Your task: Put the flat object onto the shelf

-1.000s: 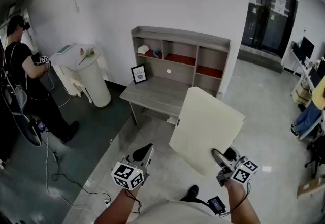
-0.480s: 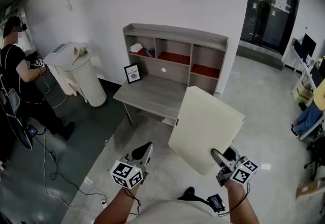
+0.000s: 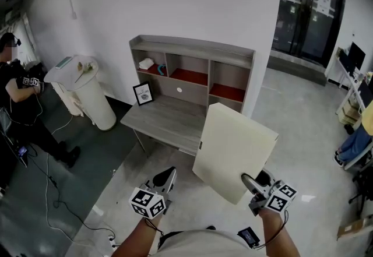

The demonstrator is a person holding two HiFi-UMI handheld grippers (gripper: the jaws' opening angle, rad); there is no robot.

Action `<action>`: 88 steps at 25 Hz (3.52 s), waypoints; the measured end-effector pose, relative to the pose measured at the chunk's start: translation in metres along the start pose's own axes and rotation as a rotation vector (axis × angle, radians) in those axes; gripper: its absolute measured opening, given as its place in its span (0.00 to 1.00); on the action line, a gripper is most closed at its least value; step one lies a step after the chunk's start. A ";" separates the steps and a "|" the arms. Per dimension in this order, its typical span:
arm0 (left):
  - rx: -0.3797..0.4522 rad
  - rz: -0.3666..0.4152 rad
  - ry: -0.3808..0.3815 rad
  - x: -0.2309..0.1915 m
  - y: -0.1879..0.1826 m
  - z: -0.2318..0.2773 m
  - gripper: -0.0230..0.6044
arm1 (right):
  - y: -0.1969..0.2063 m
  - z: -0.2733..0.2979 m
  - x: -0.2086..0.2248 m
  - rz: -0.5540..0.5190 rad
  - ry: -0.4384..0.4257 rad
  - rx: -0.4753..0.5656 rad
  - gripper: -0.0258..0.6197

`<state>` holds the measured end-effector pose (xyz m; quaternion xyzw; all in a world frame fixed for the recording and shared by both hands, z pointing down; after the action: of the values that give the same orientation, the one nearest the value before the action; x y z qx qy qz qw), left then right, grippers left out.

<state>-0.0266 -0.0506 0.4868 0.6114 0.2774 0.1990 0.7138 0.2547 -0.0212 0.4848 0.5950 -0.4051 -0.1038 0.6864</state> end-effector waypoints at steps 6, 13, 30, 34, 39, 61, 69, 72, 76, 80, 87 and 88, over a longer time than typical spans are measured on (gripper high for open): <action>-0.007 -0.018 0.016 0.018 -0.002 0.029 0.06 | -0.012 -0.006 0.030 0.018 0.002 -0.011 0.49; -0.003 -0.011 0.028 0.020 -0.009 0.049 0.06 | -0.014 0.000 0.046 0.044 -0.004 -0.005 0.49; -0.010 -0.018 0.070 -0.085 -0.021 0.101 0.06 | -0.017 0.113 0.070 0.018 0.002 -0.031 0.49; -0.005 0.016 0.061 -0.138 -0.036 0.109 0.06 | -0.023 0.171 0.072 0.001 -0.005 -0.025 0.49; 0.002 0.025 0.080 -0.202 -0.060 0.108 0.06 | -0.032 0.238 0.062 -0.004 0.001 -0.011 0.49; 0.010 0.077 0.072 -0.329 -0.107 0.131 0.06 | -0.068 0.396 0.066 -0.063 -0.080 0.013 0.49; 0.014 0.103 0.055 -0.351 -0.132 0.184 0.06 | -0.120 0.435 0.106 -0.073 -0.147 0.039 0.49; 0.018 0.117 0.049 -0.361 -0.144 0.208 0.06 | -0.147 0.449 0.124 -0.093 -0.167 0.054 0.49; 0.021 0.168 0.033 -0.371 -0.162 0.240 0.06 | -0.188 0.467 0.146 -0.117 -0.201 0.073 0.49; 0.029 0.172 0.033 -0.381 -0.175 0.270 0.06 | -0.224 0.483 0.161 -0.136 -0.235 0.086 0.49; 0.062 0.192 0.027 -0.397 -0.206 0.306 0.06 | -0.280 0.515 0.175 -0.243 -0.288 0.096 0.49; 0.065 0.198 0.024 -0.399 -0.210 0.310 0.06 | -0.288 0.519 0.176 -0.252 -0.298 0.100 0.49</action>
<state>-0.1462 -0.5723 0.3713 0.6563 0.2304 0.2670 0.6670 0.1143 -0.5893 0.2830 0.6524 -0.4294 -0.2553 0.5699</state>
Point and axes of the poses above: the fingertips, and each gripper's own axes: z forward along the fingers, x to its right, y out of its underside, the point moved 1 cm from there along -z, backward along the fingers, and after that the axes turned 3 degrees about -x, right-handed, at the moved point
